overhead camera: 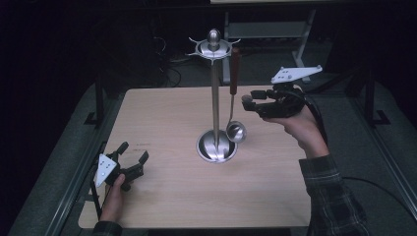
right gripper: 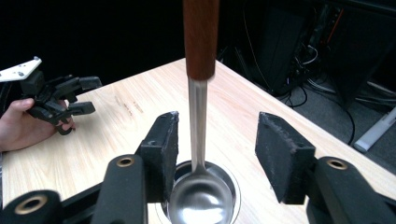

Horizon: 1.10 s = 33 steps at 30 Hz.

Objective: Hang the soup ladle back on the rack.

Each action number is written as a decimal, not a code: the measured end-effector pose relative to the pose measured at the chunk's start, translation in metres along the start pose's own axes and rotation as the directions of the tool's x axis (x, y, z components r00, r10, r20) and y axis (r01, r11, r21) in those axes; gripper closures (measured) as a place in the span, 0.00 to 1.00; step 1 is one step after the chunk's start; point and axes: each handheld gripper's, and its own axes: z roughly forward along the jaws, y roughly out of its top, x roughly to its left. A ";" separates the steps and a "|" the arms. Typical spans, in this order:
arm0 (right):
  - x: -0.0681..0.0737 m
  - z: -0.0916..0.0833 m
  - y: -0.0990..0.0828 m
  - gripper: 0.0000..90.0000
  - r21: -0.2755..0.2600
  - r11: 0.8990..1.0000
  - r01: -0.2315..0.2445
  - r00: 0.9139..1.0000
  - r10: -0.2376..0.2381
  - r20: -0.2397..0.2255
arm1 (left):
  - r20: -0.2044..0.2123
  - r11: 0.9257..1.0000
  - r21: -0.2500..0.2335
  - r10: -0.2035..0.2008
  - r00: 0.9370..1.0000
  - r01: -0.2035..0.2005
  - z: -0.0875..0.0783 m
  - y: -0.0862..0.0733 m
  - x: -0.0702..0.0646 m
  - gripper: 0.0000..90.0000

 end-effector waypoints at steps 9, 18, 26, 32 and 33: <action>-0.005 -0.003 -0.034 0.46 0.012 0.999 -0.044 0.999 0.043 0.022 | 0.000 1.000 -0.002 0.000 1.000 0.000 0.000 0.000 0.000 0.15; -0.009 -0.002 -0.069 0.37 0.027 0.995 -0.091 0.995 0.090 0.050 | 0.000 1.000 -0.001 0.003 1.000 -0.003 0.000 0.000 0.000 0.15; -0.011 0.006 -0.105 0.31 0.038 0.990 -0.139 0.989 0.137 0.060 | 0.000 1.000 0.001 0.002 1.000 -0.002 0.000 0.000 0.000 0.15; -0.011 0.013 -0.126 0.27 0.058 0.988 -0.145 0.984 0.138 0.112 | 0.000 1.000 0.000 0.002 1.000 -0.002 0.000 0.000 0.000 0.15; -0.011 0.013 -0.131 0.27 0.054 0.988 -0.143 0.984 0.136 0.114 | 0.000 1.000 0.000 0.002 1.000 -0.002 0.000 0.000 0.000 0.15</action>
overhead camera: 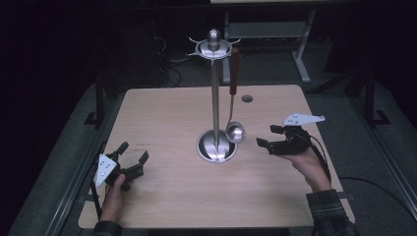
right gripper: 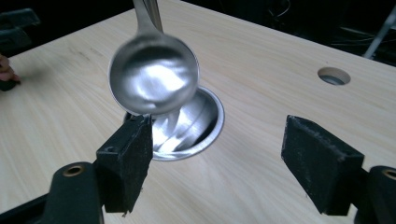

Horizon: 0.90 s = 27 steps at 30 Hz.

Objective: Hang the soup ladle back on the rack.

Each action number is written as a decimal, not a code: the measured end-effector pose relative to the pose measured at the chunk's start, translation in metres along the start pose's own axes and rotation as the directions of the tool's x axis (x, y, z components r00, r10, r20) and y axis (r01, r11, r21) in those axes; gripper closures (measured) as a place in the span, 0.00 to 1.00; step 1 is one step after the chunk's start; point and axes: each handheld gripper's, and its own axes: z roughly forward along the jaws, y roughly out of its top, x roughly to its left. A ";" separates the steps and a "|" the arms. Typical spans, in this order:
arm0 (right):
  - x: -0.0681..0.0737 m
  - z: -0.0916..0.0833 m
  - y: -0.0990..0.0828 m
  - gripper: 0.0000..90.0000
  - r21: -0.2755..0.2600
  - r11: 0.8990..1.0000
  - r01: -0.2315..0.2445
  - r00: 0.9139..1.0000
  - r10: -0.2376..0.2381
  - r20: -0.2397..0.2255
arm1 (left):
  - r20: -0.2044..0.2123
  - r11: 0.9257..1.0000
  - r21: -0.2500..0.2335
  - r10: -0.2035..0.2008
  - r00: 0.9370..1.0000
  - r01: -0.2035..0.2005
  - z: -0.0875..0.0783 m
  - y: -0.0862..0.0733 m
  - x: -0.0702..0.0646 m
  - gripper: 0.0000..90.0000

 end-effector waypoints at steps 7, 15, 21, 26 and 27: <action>-0.005 0.002 -0.029 0.20 0.003 1.000 -0.028 0.999 0.028 0.027 | 0.001 1.000 0.000 0.000 1.000 0.000 0.000 0.000 0.000 0.15; -0.005 0.006 -0.064 0.15 0.025 0.999 -0.048 0.996 0.046 0.077 | 0.000 1.000 0.001 -0.005 1.000 0.005 0.000 0.000 0.000 0.15; -0.004 0.003 -0.086 0.15 0.022 0.998 -0.051 0.993 0.048 0.103 | 0.001 1.000 0.000 -0.005 1.000 0.005 0.000 0.000 0.000 0.15; -0.004 -0.001 -0.099 0.13 0.034 0.998 -0.049 0.991 0.045 0.123 | 0.002 1.000 0.000 -0.004 1.000 0.004 0.000 0.000 0.000 0.15; -0.004 -0.002 -0.101 0.13 0.035 0.998 -0.051 0.991 0.046 0.126 | 0.002 1.000 0.000 -0.005 1.000 0.005 0.000 0.000 0.000 0.15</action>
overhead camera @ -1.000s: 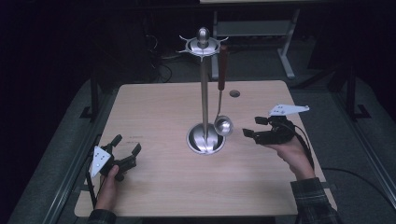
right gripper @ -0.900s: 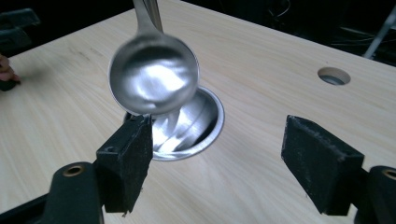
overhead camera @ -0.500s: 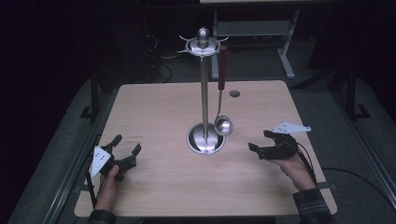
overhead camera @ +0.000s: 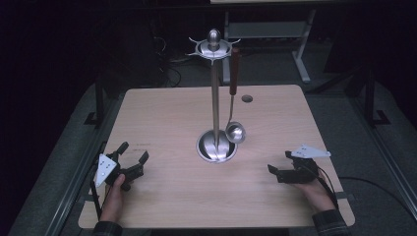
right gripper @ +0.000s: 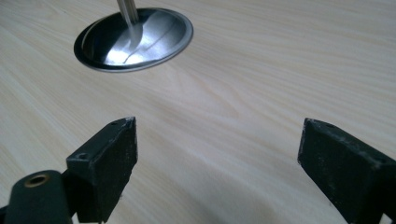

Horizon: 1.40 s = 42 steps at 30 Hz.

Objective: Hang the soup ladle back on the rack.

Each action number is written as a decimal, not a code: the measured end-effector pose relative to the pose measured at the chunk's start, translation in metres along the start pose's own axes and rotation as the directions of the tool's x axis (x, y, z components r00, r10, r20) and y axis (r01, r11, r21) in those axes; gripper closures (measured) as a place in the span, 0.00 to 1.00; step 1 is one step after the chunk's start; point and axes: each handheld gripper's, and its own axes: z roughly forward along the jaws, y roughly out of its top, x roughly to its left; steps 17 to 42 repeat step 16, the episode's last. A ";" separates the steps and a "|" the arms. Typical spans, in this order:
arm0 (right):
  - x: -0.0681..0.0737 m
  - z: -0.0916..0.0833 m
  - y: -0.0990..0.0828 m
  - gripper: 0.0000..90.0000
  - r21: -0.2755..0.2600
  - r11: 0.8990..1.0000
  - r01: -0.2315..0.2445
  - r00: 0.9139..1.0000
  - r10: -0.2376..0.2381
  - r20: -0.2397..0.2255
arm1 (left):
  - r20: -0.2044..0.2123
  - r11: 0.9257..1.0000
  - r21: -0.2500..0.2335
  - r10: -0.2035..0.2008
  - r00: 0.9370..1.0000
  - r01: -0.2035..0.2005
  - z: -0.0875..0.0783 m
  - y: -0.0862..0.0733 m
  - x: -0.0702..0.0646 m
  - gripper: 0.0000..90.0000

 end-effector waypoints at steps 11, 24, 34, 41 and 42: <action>-0.001 -0.003 -0.020 0.10 0.058 0.998 0.005 0.998 -0.008 0.054 | 0.002 1.000 -0.001 -0.002 1.000 0.002 0.000 0.000 0.000 0.15; -0.002 -0.005 -0.021 0.08 0.054 0.999 -0.006 0.998 0.003 0.060 | 0.001 1.000 0.000 -0.001 1.000 0.001 0.000 0.000 0.000 0.15; -0.002 -0.005 -0.021 0.08 0.054 0.999 -0.006 0.998 0.003 0.060 | 0.001 1.000 0.000 -0.001 1.000 0.001 0.000 0.000 0.000 0.15; -0.002 -0.005 -0.021 0.08 0.054 0.999 -0.006 0.998 0.003 0.060 | 0.001 1.000 0.000 -0.001 1.000 0.001 0.000 0.000 0.000 0.15; -0.002 -0.005 -0.021 0.08 0.054 0.999 -0.006 0.998 0.003 0.060 | 0.001 1.000 0.000 -0.001 1.000 0.001 0.000 0.000 0.000 0.15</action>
